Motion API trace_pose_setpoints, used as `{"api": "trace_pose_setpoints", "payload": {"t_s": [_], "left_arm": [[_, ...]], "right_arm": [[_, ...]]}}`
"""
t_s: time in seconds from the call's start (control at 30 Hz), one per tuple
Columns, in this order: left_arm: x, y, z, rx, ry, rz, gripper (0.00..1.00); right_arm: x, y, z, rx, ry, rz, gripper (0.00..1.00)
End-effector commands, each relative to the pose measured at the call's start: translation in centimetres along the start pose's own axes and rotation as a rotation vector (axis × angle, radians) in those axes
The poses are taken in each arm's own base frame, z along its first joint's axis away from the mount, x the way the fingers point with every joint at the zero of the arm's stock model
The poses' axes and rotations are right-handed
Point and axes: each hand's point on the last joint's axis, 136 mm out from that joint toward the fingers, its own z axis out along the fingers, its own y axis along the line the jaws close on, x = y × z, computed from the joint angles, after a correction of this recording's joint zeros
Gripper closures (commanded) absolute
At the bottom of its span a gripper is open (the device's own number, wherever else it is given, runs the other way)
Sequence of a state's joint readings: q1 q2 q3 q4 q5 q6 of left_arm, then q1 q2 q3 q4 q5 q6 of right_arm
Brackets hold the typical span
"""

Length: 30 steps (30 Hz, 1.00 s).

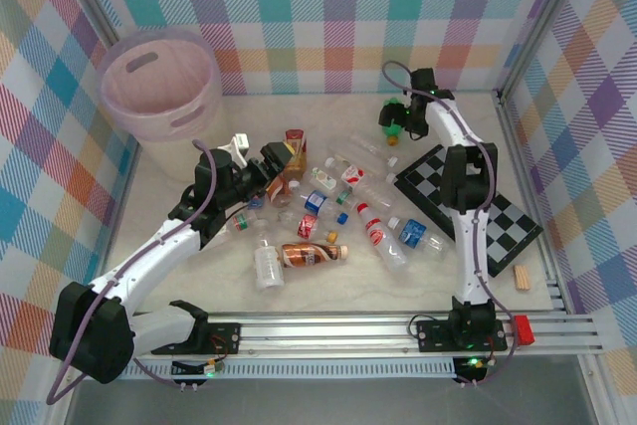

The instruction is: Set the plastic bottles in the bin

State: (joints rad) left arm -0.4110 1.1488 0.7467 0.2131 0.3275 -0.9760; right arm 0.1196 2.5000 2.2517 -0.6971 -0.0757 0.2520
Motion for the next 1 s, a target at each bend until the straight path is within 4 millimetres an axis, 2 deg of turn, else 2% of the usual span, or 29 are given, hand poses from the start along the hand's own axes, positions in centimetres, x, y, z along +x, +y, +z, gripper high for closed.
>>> {"api": "trace_pose_setpoints", "payload": {"t_s": [0.0, 0.2, 0.3, 0.47, 0.63, 0.77, 0.9, 0.97], "left_arm": [[-0.1, -0.5, -0.2, 0.019, -0.016, 0.021, 0.0], [-0.1, -0.7, -0.6, 0.017, -0.02, 0.029, 0.0], [-0.1, -0.7, -0.7, 0.015, -0.022, 0.032, 0.0], [-0.1, -0.8, -0.9, 0.015, -0.023, 0.032, 0.0], [-0.2, -1.5, -0.8, 0.042, -0.018, 0.022, 0.0], [-0.2, -2.2, -0.6, 0.078, -0.011, 0.012, 0.0], [0.0, -3.2, 0.3, 0.146, 0.022, -0.04, 0.0], [0.2, -4.0, 1.0, 0.199, 0.044, -0.057, 0.0]], "right_arm": [[-0.6, 0.9, 0.6, -0.015, -0.001, 0.029, 0.12], [0.4, 0.6, 1.8, -0.019, 0.029, 0.046, 0.22], [1.0, 0.4, 1.8, -0.017, 0.039, 0.052, 0.3], [0.5, 0.6, -0.1, -0.012, -0.006, 0.035, 0.45], [-1.3, 1.0, -4.4, -0.015, -0.074, -0.017, 0.54], [-1.8, 1.5, -8.9, -0.043, -0.116, -0.086, 0.54], [0.7, 3.7, -13.9, -0.176, -0.139, -0.19, 0.55], [2.8, 5.0, -15.7, -0.253, -0.119, -0.244, 0.55]]}}
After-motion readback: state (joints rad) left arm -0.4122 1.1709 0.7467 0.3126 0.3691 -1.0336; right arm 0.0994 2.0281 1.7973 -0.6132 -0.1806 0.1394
